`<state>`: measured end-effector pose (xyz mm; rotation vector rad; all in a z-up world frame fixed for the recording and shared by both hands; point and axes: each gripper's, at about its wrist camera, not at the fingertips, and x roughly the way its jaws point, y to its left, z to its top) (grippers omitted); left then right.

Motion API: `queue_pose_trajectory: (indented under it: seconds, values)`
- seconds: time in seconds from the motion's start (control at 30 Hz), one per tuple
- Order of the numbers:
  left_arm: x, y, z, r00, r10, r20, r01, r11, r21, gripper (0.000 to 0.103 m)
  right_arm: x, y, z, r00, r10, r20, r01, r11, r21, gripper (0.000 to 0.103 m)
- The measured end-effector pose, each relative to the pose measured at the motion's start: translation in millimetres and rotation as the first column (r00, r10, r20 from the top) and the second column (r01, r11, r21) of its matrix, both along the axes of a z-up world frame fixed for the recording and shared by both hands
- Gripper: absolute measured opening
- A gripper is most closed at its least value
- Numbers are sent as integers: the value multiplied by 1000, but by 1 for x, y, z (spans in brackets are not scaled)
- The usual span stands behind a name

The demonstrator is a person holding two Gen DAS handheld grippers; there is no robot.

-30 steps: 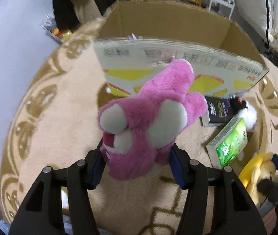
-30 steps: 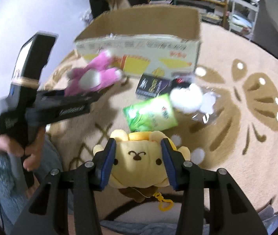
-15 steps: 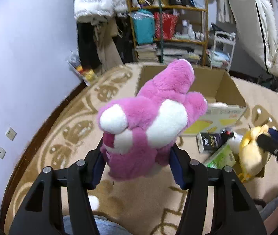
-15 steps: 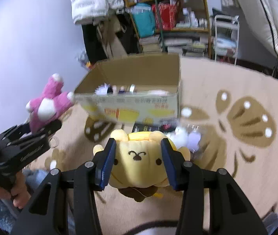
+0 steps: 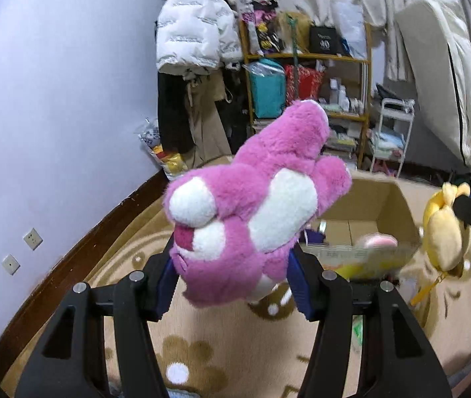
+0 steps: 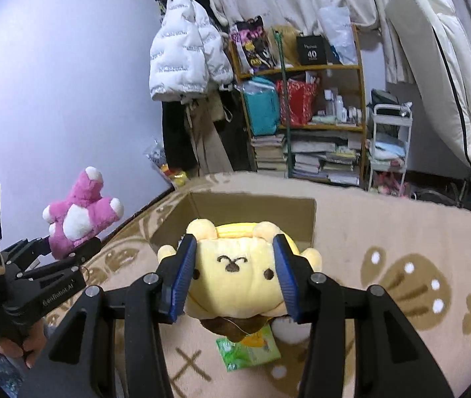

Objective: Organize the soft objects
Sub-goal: 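Lift both plushes over the box and open both tools to drop them inside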

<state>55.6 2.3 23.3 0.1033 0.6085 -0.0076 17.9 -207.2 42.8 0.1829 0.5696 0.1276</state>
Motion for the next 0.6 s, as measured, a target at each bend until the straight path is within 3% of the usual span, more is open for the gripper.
queue_pose_trajectory:
  seconds: [0.23, 0.33, 0.4, 0.6]
  values:
    - [15, -9, 45, 993, 8, 121, -12, 999, 32, 57, 21, -6, 22, 998, -2, 65, 1, 1000, 15, 50]
    - [26, -10, 61, 990, 20, 139, -18, 1000, -20, 57, 30, -10, 32, 995, -10, 100, 8, 1000, 18, 50]
    - [34, -14, 66, 988, 19, 151, -14, 999, -35, 57, 36, -13, 36, 993, -10, 119, 8, 1000, 16, 51]
    - [45, -36, 59, 978, -5, 208, 1, 1000, 19, 58, 50, -18, 24, 993, -9, 117, 7, 1000, 23, 51]
